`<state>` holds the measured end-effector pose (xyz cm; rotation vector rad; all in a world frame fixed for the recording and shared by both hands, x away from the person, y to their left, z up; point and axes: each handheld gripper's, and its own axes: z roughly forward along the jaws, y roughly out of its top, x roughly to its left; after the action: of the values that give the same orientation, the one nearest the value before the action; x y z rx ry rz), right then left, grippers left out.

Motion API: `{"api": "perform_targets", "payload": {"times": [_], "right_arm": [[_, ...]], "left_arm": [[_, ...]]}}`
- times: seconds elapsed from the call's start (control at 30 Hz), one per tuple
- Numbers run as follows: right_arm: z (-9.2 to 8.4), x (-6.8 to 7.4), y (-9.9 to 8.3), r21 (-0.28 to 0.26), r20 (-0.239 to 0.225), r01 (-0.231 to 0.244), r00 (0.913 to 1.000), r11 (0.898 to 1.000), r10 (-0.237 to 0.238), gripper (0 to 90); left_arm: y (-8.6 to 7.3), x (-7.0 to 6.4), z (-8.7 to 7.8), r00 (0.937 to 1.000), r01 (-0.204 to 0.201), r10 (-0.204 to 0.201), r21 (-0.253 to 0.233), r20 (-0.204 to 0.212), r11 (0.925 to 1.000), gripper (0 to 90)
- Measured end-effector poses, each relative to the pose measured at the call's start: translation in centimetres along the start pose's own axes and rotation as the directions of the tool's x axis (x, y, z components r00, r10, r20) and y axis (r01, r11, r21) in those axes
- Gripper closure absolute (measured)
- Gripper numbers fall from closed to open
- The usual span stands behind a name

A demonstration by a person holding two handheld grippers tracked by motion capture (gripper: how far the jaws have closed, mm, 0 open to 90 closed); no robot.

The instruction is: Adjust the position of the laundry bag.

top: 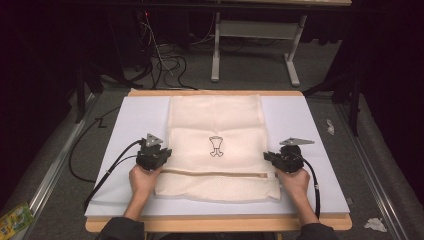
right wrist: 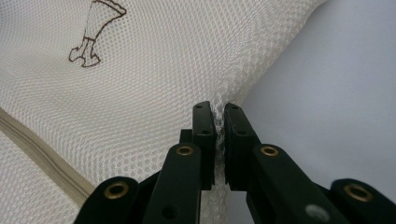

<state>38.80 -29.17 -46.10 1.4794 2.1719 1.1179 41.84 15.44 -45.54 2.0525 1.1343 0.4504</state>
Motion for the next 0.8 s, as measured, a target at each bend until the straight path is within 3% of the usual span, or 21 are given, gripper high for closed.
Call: {"api": "perform_targets", "payload": {"times": [0.27, 0.5, 0.8], "right_arm": [[0.4, 0.2, -0.2, 0.005, 0.008, 0.011, 0.9999, 1.0, -0.011, 85.0], [0.6, 0.2, -0.5, 0.001, 0.022, 0.009, 0.9997, 1.0, -0.009, 81.8], [0.3, 0.3, -0.6, -0.031, 0.05, 0.006, 0.9988, 1.0, -0.004, 64.5]], "left_arm": [[-0.7, 0.1, 0.3, 0.9999, 0.01, -0.01, 0.007, -0.004, 0.9999, 80.5], [-0.9, -0.1, 0.5, 0.9998, -0.004, 0.004, 0.016, -0.017, 0.9999, 70.8], [-1.4, -0.1, 0.2, 0.9983, -0.022, 0.023, 0.007, -0.054, 0.9997, 55.3]]}}
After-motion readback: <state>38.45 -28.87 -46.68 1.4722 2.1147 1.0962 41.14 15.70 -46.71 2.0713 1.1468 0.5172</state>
